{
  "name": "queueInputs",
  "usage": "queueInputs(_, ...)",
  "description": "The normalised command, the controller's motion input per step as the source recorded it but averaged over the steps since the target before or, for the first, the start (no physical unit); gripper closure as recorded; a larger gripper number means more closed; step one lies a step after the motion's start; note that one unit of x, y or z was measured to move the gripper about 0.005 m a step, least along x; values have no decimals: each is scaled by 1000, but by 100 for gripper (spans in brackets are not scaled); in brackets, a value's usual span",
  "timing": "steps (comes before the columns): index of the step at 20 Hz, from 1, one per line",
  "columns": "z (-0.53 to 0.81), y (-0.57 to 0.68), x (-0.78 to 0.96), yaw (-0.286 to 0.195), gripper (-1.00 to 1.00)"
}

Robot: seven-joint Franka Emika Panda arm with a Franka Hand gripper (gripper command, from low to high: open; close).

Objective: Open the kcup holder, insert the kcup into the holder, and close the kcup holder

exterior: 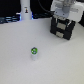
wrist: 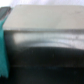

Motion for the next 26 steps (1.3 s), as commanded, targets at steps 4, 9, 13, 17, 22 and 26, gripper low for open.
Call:
queueInputs(4,233,-213,956,-33,100)
queueInputs(9,216,-243,967,-34,100)
queueInputs(13,201,-250,986,-31,100)
queueInputs(17,205,-255,968,-35,100)
queueInputs(22,187,-277,934,-29,100)
queueInputs(26,163,-295,922,-33,100)
